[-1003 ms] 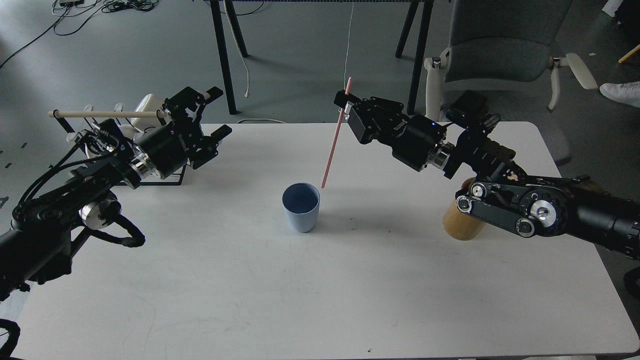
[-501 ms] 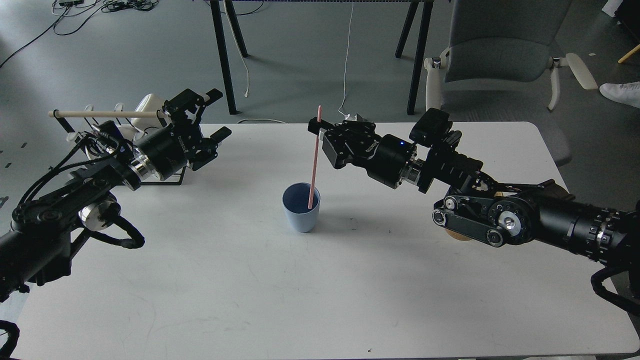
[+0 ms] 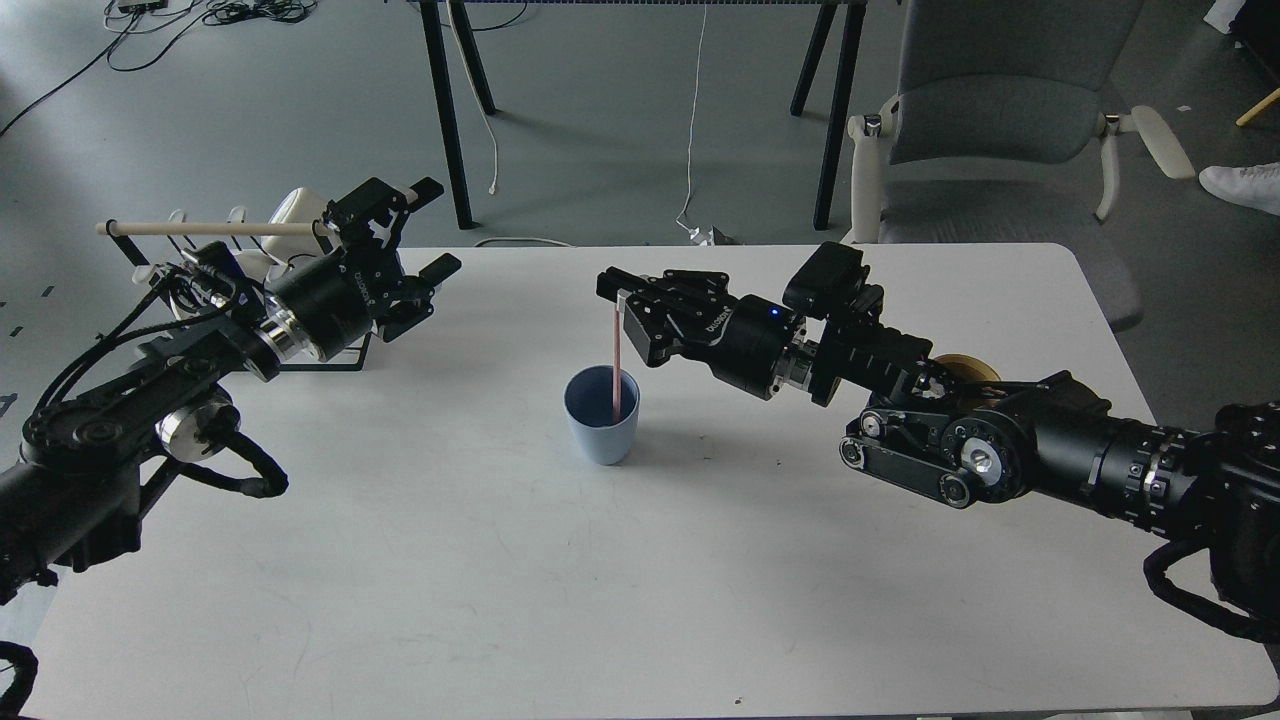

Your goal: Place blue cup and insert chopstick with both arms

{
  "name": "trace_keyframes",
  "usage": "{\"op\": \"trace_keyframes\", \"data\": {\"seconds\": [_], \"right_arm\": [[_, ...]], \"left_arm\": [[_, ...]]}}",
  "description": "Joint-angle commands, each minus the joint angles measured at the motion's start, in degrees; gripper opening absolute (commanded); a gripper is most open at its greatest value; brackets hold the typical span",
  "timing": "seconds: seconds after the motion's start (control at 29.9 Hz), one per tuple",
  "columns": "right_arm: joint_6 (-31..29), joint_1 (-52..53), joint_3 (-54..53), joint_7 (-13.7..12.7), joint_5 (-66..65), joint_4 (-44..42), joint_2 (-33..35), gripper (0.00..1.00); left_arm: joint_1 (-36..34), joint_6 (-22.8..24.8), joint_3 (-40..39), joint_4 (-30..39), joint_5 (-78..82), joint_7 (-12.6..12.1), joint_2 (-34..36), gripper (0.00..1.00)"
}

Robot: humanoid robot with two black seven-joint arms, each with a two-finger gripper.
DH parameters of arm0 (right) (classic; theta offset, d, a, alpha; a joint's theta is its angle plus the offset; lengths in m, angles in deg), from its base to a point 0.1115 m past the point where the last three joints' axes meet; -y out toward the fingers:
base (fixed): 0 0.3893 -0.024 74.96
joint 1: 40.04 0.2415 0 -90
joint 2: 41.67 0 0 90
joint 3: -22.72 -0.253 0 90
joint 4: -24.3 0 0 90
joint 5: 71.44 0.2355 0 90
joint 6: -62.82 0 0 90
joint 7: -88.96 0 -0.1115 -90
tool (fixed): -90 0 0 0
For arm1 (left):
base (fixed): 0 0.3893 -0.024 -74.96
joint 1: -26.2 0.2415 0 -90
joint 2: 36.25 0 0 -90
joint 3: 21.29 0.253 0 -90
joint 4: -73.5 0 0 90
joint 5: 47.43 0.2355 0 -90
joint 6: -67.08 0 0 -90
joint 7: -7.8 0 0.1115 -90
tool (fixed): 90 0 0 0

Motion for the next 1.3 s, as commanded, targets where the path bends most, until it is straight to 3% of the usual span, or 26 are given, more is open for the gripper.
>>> {"op": "trace_keyframes", "data": {"seconds": [0.0, 0.2, 0.37, 0.5, 0.77, 0.94, 1.14, 1.27], "right_arm": [[0.0, 0.0, -0.1, 0.0, 0.1, 0.0, -0.1, 0.45], [0.0, 0.0, -1.9, 0.0, 1.0, 0.6, 0.1, 0.66], [0.0, 0.0, -10.8, 0.0, 2.4, 2.7, 2.8, 0.85], [0.0, 0.0, -16.6, 0.0, 11.9, 7.1, 7.0, 0.89], [0.0, -0.6, -22.5, 0.0, 45.9, 21.3, 19.9, 0.92], [-12.3, -2.5, -22.9, 0.0, 65.8, 26.7, 26.4, 0.95], [-32.1, -11.3, -31.2, 0.0, 77.2, 26.0, 27.4, 0.99], [-36.0, -16.9, -37.6, 0.0, 78.3, 26.0, 26.3, 0.99]], "left_arm": [[0.0, 0.0, 0.0, 0.0, 0.0, 0.0, 0.0, 0.97], [0.0, 0.0, -0.4, 0.0, 0.0, 0.0, 0.1, 0.97], [0.0, 0.0, -0.4, 0.0, 0.0, 0.0, 0.4, 0.97], [0.0, 0.0, -1.6, 0.0, 0.0, 0.0, 0.5, 0.97], [-1.2, 0.0, -3.4, 0.0, 0.0, 0.0, 0.3, 0.97], [-1.4, 0.0, -7.2, 0.2, -0.9, 0.0, -0.1, 0.97], [-1.4, 0.0, -13.4, 0.2, -7.9, 0.0, -0.3, 0.97], [-1.4, 0.0, -14.0, 0.1, -11.2, 0.0, -0.2, 0.97]]}}
